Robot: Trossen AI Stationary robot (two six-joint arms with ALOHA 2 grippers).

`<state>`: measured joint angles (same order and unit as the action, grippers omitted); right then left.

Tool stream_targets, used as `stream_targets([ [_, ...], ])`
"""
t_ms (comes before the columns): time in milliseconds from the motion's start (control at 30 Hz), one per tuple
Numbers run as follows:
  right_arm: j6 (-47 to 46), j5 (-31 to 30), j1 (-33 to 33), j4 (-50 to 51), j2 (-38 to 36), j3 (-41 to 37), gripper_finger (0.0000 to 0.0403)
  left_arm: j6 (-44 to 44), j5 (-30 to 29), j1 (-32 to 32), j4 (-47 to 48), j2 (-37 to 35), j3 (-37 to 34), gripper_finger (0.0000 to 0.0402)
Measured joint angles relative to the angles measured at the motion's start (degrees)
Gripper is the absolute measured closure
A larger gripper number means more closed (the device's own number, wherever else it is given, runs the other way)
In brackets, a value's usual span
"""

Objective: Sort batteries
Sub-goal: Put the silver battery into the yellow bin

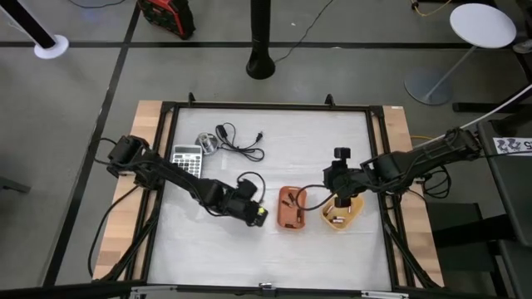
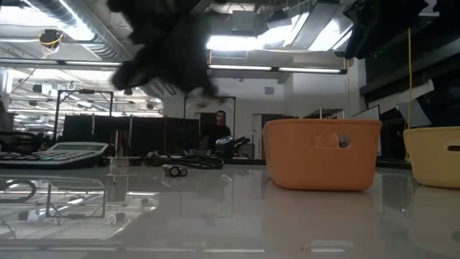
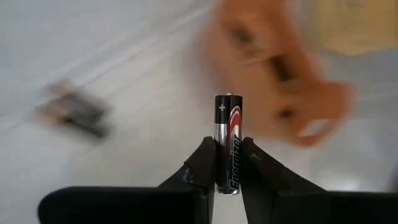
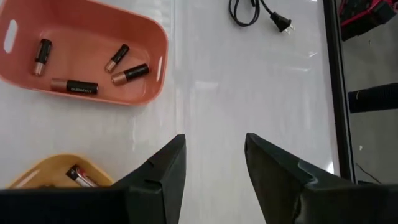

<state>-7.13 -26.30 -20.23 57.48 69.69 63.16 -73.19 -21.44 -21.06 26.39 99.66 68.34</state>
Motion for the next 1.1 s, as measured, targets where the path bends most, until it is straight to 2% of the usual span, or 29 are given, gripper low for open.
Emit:
stream_targets([
  [133, 0.0, 0.0, 0.0, -0.6, -0.8, 0.0, 0.0242, 6.9, -1.1, 0.3, -13.5, 0.8, 0.0, 0.0359],
  [300, 0.0, 0.0, 0.0, -0.8, -1.0, 0.0, 0.0242, 15.6, -5.3, 1.9, -25.4, 4.5, 0.0, 0.0348],
  [433, 0.0, 0.4, 0.0, -0.9, -1.0, 0.0, 0.0242, 20.4, -4.7, 3.5, -34.2, 9.0, 0.0, 0.0346],
  [500, 0.0, 0.4, 0.0, -0.8, -1.0, 0.0, 0.0242, 22.6, -1.8, 4.3, -37.8, 10.7, 0.0, 0.0345],
  [633, -0.1, 1.6, 0.0, -0.8, -1.0, 0.0, 0.0242, 25.9, 2.0, 5.1, -40.6, 12.3, 0.0, 0.0344],
  [967, -0.7, 1.9, 0.0, -0.7, -1.0, 0.0, 0.0242, 25.4, 2.0, 5.8, -40.7, 12.5, 0.0, 0.0343],
  [1100, -0.7, 1.9, 0.0, -0.8, -1.0, 0.0, 0.0242, 25.6, -0.2, 6.2, -46.5, 13.2, 0.0, 0.0343],
])
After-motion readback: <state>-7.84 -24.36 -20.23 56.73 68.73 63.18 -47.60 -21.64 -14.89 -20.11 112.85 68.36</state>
